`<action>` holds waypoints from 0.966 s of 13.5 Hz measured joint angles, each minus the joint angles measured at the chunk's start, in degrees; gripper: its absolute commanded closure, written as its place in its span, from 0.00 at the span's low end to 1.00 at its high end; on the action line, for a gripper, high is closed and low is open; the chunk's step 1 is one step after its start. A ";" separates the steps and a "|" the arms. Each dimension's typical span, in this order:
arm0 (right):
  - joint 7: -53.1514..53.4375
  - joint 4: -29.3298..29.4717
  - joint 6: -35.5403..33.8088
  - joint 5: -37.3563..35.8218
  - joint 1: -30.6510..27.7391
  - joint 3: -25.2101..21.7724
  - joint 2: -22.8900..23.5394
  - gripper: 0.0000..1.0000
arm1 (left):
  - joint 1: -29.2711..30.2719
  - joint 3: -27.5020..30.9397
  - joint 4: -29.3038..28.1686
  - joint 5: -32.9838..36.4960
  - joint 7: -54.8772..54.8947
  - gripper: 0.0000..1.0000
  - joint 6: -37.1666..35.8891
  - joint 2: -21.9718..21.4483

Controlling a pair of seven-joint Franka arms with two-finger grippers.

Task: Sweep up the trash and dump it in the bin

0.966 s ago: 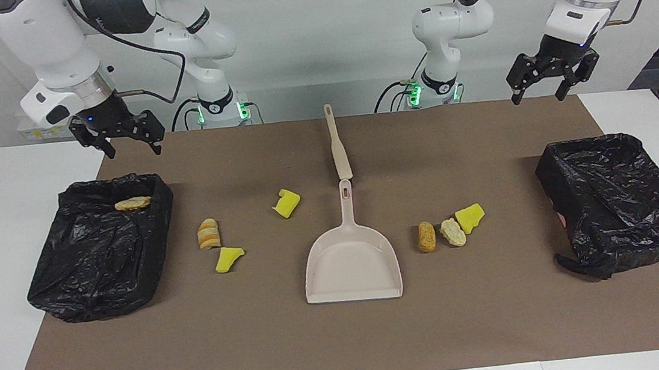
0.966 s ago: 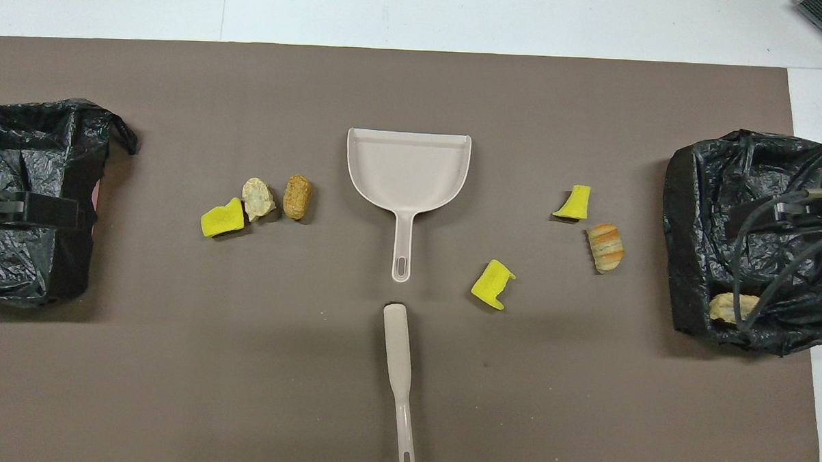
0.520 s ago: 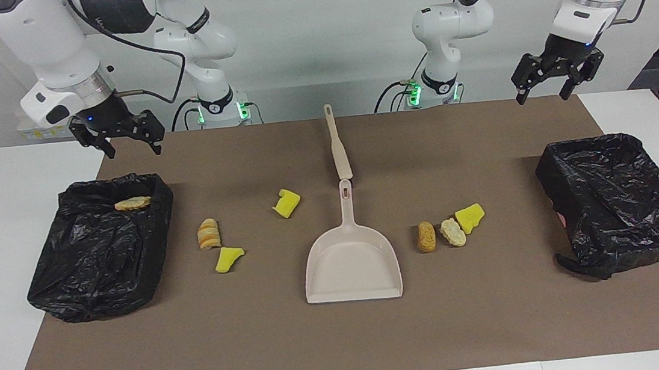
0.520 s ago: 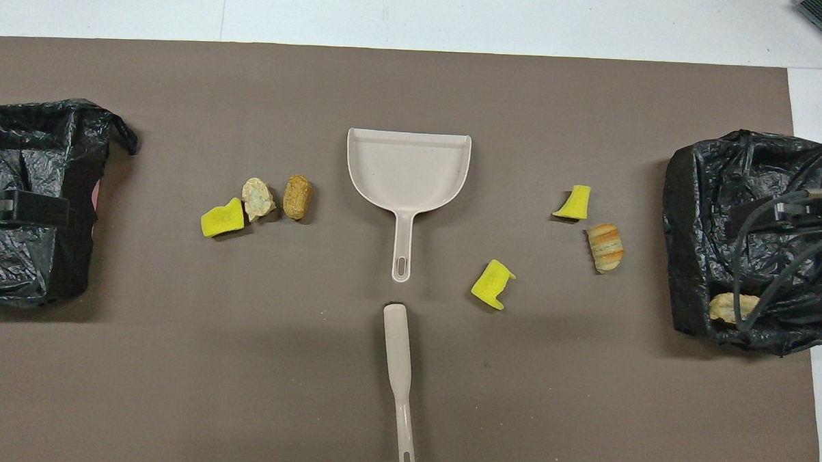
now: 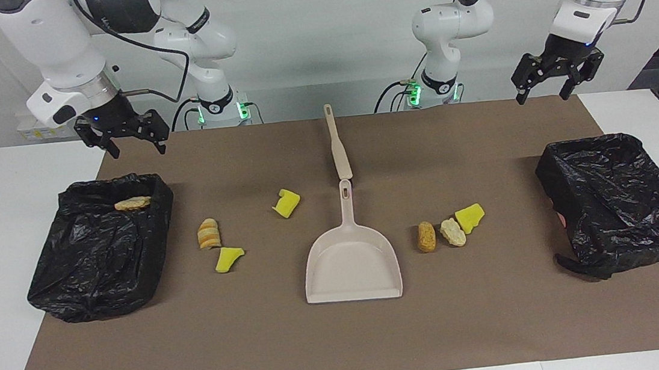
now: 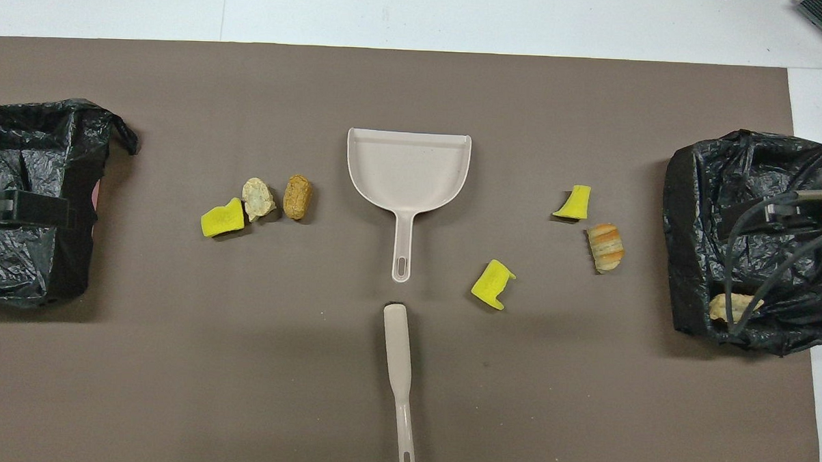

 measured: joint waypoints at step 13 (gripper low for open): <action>0.00 -0.52 3.14 0.05 2.10 0.36 1.53 0.00 | 0.00 0.00 0.00 0.00 0.00 0.00 -0.02 0.00</action>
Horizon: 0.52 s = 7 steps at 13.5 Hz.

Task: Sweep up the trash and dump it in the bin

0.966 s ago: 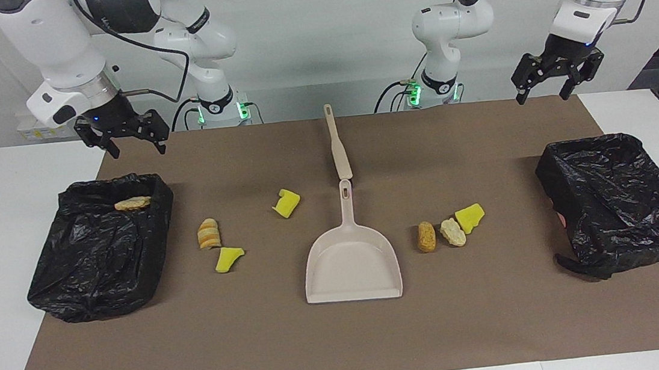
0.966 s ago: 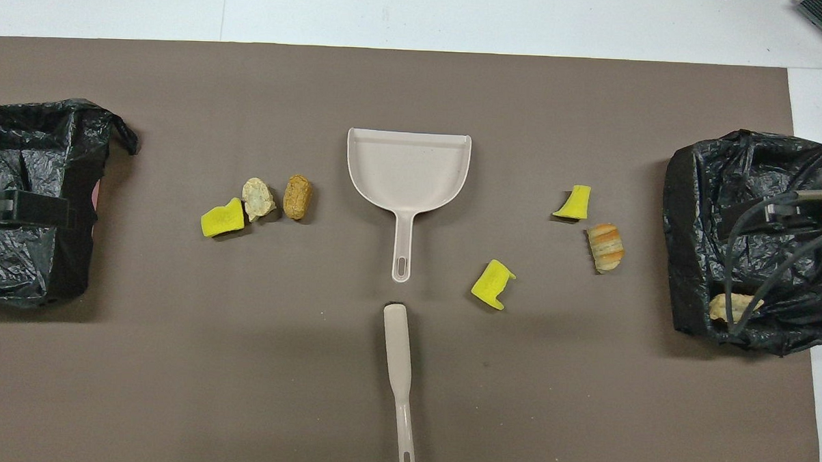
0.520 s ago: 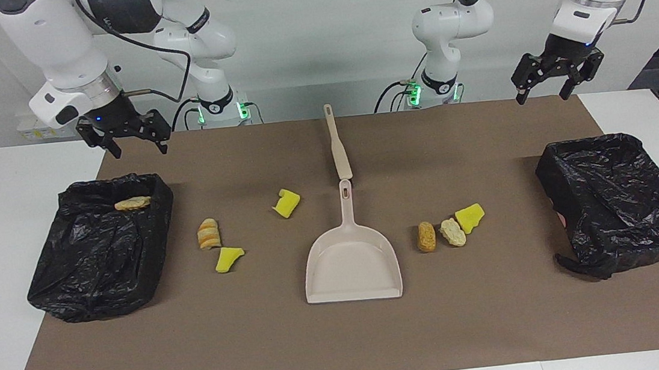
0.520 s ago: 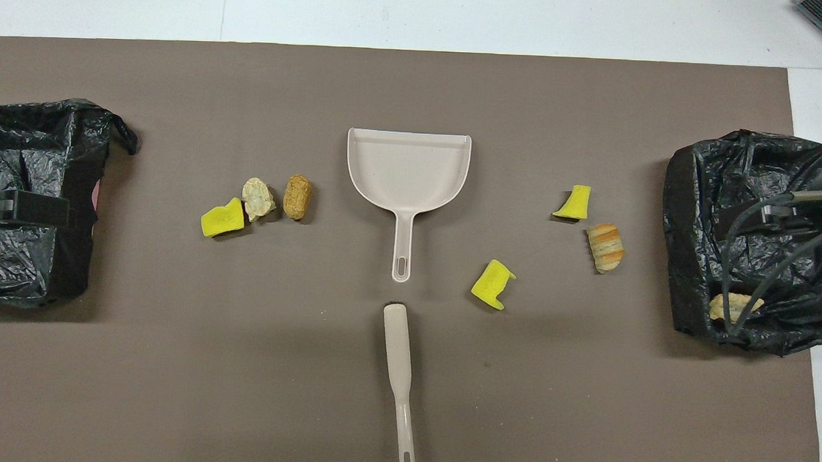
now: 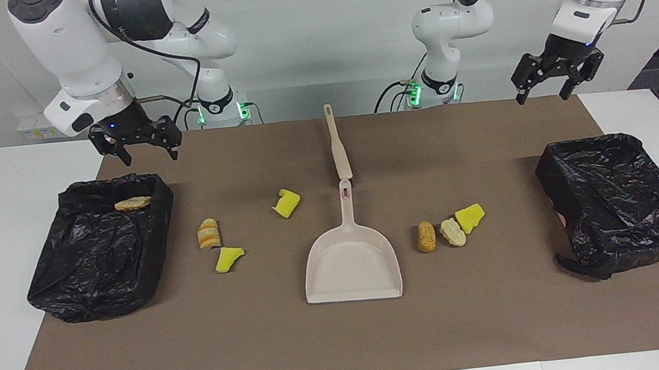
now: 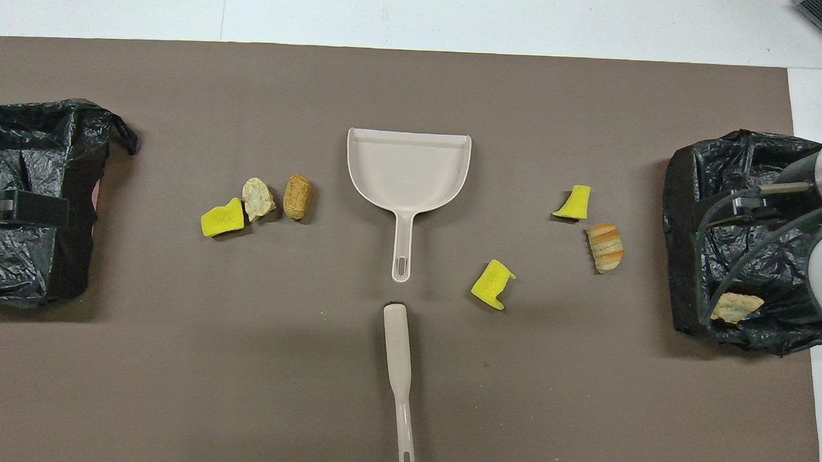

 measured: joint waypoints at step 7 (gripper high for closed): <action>0.00 -0.01 0.57 0.00 0.83 0.01 0.19 0.00 | 0.00 0.00 0.00 0.00 0.00 0.00 0.00 0.00</action>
